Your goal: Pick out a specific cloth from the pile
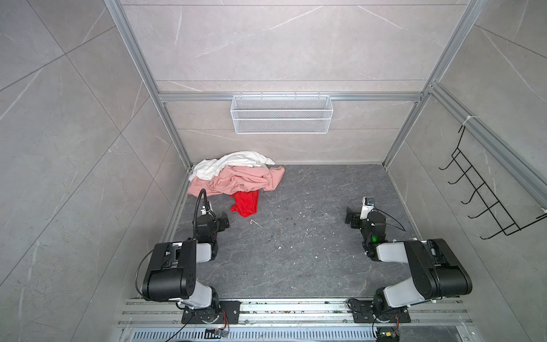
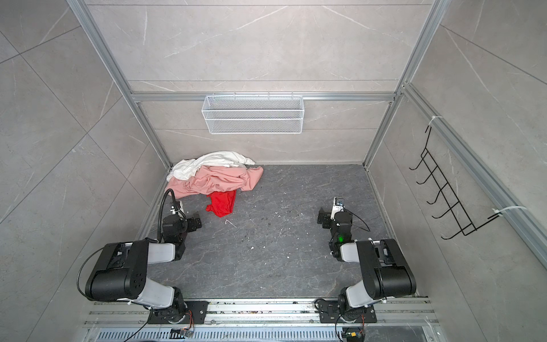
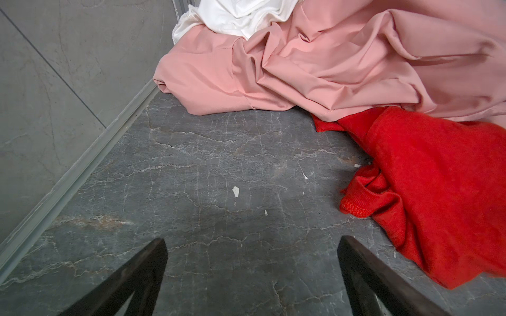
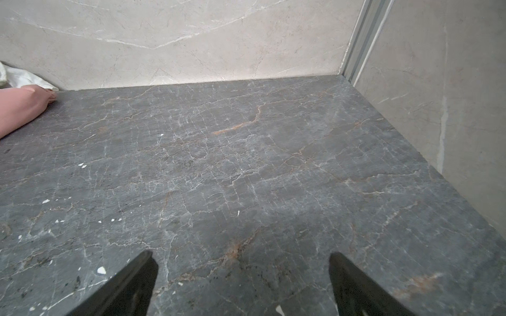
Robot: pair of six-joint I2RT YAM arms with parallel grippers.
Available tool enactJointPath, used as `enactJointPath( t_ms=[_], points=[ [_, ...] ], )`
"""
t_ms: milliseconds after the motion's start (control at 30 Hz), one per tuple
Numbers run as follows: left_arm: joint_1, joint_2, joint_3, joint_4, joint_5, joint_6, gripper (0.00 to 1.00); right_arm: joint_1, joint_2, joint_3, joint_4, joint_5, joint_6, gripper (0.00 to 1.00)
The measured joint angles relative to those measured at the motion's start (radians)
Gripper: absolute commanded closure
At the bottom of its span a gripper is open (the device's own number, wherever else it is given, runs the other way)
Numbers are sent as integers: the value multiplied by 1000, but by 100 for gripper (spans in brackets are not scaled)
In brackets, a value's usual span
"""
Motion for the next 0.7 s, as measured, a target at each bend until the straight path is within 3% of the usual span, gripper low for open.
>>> enactJointPath(
  t_ms=[400,600,700],
  points=[
    [-35,-34,-18,6,-100,3,0,6,-58,-6,-14,5,-7,0],
    [-133,-139,-30,-27,-186,43,0,123,-208,60,-197,102,-46,0],
    [-153,-221,6,-140,-203,51,0,167,-255,142,-315,121,-34,0]
  ],
)
